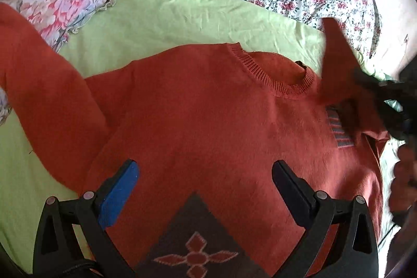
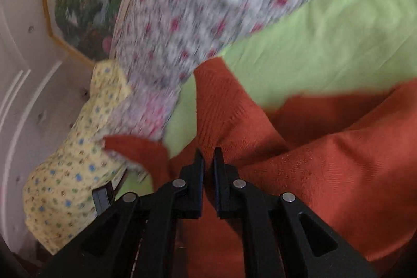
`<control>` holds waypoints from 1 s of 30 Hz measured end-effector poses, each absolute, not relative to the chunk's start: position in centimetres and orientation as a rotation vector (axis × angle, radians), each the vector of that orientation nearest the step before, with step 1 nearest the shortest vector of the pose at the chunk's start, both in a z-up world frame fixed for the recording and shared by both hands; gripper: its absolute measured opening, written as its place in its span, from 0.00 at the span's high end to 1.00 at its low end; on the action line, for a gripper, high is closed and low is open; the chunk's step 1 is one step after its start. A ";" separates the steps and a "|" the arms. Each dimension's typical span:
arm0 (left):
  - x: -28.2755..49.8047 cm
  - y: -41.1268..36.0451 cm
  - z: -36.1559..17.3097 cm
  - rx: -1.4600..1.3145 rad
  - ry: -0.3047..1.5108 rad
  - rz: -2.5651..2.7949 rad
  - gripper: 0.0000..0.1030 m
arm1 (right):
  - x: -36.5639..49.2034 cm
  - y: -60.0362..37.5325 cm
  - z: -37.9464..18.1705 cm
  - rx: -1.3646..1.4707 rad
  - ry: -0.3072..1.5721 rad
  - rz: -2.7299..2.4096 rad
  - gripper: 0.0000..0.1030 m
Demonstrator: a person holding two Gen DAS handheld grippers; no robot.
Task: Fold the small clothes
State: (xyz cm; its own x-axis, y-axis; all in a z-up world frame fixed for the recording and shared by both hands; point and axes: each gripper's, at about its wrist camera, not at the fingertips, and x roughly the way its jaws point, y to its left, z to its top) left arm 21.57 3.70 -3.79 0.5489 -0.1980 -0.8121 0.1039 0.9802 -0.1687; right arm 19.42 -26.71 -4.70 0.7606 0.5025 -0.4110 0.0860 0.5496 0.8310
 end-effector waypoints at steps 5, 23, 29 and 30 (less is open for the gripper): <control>20.8 4.7 -4.0 -0.140 0.979 -0.233 0.01 | 22.8 -20.3 -7.2 0.986 0.779 0.376 0.93; 26.7 1.4 -7.3 -0.254 1.079 -0.221 0.09 | 10.8 -24.9 -4.9 1.076 0.637 0.152 0.32; 25.2 2.9 -5.1 -0.322 0.955 -0.253 0.92 | 5.1 -25.8 -4.6 1.095 0.624 0.072 0.32; 24.4 3.5 -5.0 -0.338 0.940 -0.254 0.90 | 4.3 -25.8 -4.5 1.076 0.627 0.064 0.32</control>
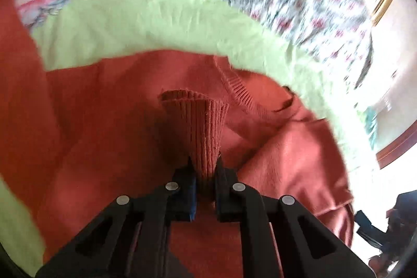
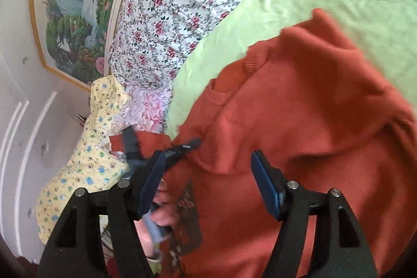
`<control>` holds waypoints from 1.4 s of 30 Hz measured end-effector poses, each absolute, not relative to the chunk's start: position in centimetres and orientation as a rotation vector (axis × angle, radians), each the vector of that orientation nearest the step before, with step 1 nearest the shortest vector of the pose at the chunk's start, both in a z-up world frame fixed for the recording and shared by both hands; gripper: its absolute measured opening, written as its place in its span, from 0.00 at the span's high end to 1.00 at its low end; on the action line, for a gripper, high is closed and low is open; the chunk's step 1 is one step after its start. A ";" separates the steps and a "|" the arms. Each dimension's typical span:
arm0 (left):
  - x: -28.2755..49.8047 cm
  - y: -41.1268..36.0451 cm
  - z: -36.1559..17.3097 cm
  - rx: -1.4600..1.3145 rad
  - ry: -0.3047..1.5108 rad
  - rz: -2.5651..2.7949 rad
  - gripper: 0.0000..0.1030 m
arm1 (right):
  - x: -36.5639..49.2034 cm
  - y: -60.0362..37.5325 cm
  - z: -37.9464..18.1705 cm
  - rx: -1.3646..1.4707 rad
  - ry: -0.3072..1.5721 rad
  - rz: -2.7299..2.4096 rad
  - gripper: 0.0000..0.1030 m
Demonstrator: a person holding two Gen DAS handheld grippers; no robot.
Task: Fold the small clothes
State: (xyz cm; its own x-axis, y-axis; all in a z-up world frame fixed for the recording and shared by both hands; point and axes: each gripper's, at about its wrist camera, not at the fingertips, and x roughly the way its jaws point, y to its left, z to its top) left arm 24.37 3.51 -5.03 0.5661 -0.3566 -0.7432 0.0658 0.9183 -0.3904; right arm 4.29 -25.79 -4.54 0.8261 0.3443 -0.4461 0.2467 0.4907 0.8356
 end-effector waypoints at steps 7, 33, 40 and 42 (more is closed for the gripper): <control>24.6 6.0 -8.4 -0.486 1.066 -0.280 0.45 | 2.6 -26.7 -4.9 1.021 0.672 0.019 0.32; 22.3 7.0 -6.5 -0.231 0.880 -0.243 0.93 | 13.7 -37.8 -9.2 0.613 0.980 -0.351 0.88; 23.0 6.4 -7.2 -0.182 0.932 -0.205 0.83 | 10.8 -40.3 -8.9 0.629 0.957 -0.453 1.00; 22.2 7.8 -7.3 -0.240 0.935 -0.217 0.80 | 10.0 -39.5 -8.0 0.642 0.928 -0.441 0.99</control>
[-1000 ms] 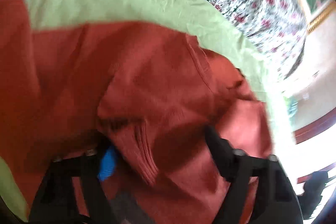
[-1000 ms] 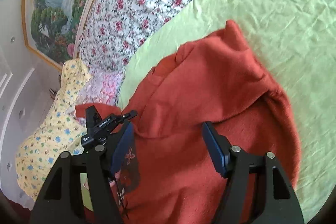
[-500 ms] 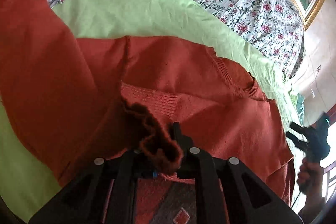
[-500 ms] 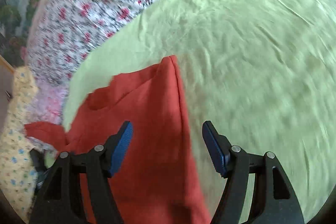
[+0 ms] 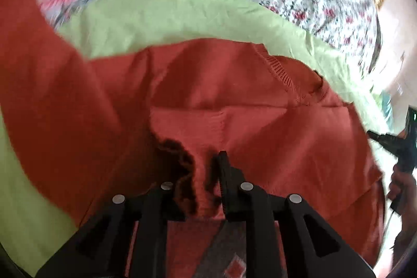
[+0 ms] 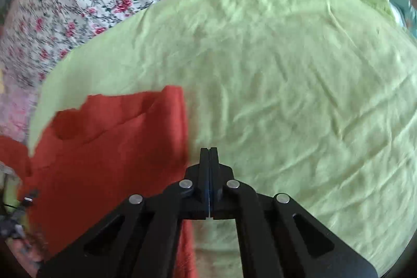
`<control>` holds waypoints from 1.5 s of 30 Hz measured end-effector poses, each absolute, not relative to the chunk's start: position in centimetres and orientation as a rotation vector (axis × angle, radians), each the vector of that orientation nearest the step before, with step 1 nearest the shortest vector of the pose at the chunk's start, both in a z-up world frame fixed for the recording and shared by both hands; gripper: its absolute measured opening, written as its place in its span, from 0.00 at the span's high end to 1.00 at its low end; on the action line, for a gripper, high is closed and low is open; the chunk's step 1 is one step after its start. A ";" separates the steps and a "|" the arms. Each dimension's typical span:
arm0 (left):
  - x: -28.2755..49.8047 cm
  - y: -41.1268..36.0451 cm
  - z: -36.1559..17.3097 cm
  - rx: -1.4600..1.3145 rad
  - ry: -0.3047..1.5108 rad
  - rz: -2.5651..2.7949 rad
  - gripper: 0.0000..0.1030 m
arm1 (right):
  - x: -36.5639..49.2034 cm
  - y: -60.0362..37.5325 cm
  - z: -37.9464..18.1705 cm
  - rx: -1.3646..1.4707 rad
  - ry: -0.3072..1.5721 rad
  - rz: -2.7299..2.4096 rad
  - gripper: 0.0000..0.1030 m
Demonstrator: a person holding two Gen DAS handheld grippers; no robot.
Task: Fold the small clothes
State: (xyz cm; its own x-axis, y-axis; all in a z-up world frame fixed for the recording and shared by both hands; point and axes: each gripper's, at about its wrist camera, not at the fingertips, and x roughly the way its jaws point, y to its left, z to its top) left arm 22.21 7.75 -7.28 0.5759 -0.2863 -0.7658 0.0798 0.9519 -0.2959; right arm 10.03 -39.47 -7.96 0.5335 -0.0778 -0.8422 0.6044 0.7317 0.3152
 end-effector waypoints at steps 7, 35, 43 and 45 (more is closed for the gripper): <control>18.6 11.5 -5.8 -0.231 0.915 -0.147 0.55 | 7.8 -32.5 -5.1 0.743 0.852 -0.198 0.98; 27.0 37.5 6.3 -0.438 0.553 0.415 0.88 | 7.5 -22.0 -6.1 0.841 0.925 0.016 0.28; 22.3 31.7 7.0 -0.366 0.478 0.259 0.97 | 6.7 -21.7 -6.0 0.861 0.906 0.025 0.28; 21.8 30.4 7.0 -0.369 0.480 0.216 0.97 | 6.3 -21.5 -5.8 0.863 0.904 0.030 0.28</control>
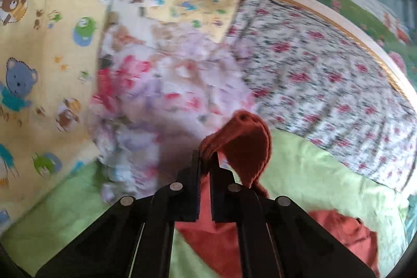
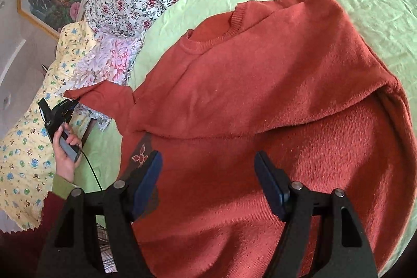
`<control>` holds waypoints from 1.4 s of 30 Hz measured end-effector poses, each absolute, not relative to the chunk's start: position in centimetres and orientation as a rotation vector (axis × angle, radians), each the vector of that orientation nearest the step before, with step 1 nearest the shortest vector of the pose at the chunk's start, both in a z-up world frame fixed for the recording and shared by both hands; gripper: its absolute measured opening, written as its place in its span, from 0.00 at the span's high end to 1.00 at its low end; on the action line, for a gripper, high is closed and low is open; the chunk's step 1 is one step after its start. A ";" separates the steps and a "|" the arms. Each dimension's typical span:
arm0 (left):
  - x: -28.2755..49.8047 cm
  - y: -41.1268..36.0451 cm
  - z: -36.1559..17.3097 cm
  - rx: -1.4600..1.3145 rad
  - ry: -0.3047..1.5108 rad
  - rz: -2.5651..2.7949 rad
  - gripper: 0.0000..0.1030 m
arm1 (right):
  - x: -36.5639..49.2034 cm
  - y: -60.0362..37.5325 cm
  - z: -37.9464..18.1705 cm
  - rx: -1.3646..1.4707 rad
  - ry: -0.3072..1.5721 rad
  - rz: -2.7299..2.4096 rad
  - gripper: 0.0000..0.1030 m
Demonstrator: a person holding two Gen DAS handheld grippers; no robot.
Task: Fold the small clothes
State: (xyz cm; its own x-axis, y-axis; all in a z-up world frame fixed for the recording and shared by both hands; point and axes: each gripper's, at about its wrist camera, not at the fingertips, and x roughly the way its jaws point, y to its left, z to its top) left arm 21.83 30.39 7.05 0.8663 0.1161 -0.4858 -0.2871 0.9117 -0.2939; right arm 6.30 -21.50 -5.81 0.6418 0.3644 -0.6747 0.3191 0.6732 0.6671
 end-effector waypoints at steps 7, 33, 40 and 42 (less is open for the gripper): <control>20.2 17.9 8.0 -0.338 0.491 -0.043 0.97 | 4.6 -21.5 -5.4 0.882 0.876 0.039 0.28; 17.5 -2.9 -4.7 -0.250 0.857 -0.373 0.59 | 1.8 -25.5 -5.7 1.008 0.795 -0.081 0.23; 15.5 8.9 -4.9 -0.229 0.821 0.015 0.45 | 8.0 -23.0 -7.8 1.118 0.816 0.039 0.23; 16.3 11.4 -6.1 -0.271 0.854 0.045 0.45 | 10.2 -22.7 -9.1 1.156 0.834 0.018 0.23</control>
